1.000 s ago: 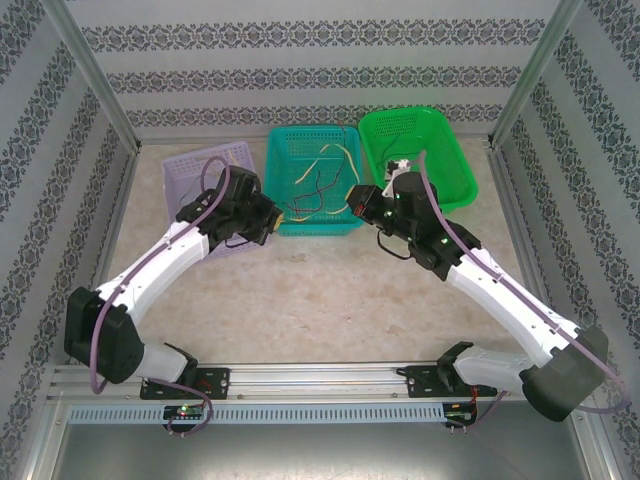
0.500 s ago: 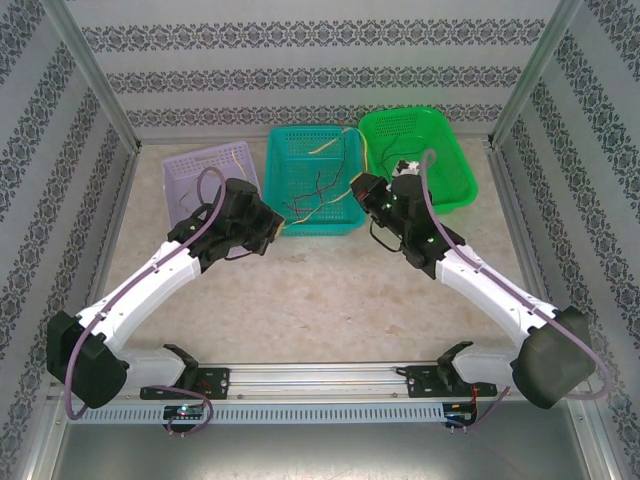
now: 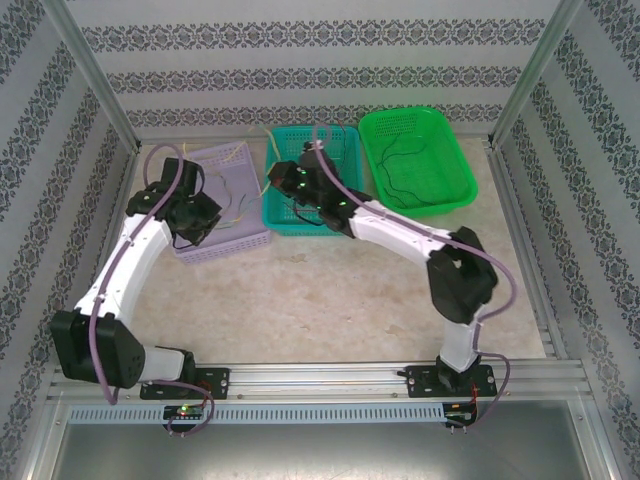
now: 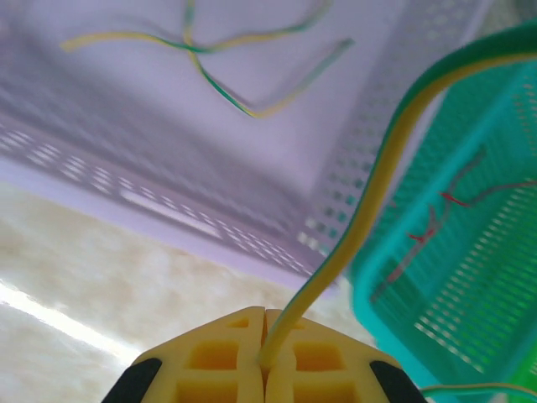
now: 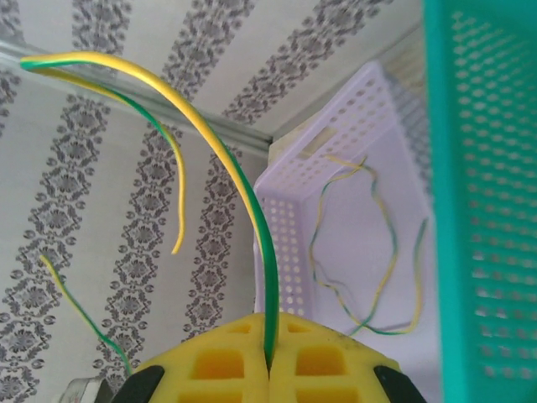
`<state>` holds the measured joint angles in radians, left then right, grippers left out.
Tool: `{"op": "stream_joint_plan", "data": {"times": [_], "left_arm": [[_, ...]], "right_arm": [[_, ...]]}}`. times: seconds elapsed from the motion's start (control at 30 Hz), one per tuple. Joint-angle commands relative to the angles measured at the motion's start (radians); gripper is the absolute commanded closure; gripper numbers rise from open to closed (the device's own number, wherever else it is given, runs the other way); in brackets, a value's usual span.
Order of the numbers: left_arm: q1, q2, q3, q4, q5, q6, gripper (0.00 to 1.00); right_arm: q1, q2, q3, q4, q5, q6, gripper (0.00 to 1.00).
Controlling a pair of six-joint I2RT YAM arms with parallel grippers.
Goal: Untangle the cables
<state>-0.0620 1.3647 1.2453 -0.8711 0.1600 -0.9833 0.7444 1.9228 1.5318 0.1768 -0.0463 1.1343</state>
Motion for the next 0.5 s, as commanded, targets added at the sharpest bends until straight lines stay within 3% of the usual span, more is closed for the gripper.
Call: {"op": "stream_joint_plan", "data": {"times": [0.0, 0.27, 0.4, 0.47], "left_arm": [[0.061, 0.087, 0.041, -0.085, 0.029, 0.229, 1.00], [0.093, 0.280, 0.142, -0.064, -0.130, 0.382, 1.00], [0.097, 0.366, 0.176, -0.076, -0.156, 0.403, 1.00], [0.099, 0.399, 0.195, -0.080, -0.162, 0.412, 1.00]], "right_arm": [[0.027, 0.124, 0.143, -0.015, -0.006, 0.020, 1.00], [0.077, 0.381, 0.473, -0.266, 0.005, 0.027, 0.97], [0.072, 0.531, 0.743, -0.508, -0.104, -0.038, 0.58], [0.069, 0.566, 0.852, -0.629, -0.121, -0.096, 0.49]]}}
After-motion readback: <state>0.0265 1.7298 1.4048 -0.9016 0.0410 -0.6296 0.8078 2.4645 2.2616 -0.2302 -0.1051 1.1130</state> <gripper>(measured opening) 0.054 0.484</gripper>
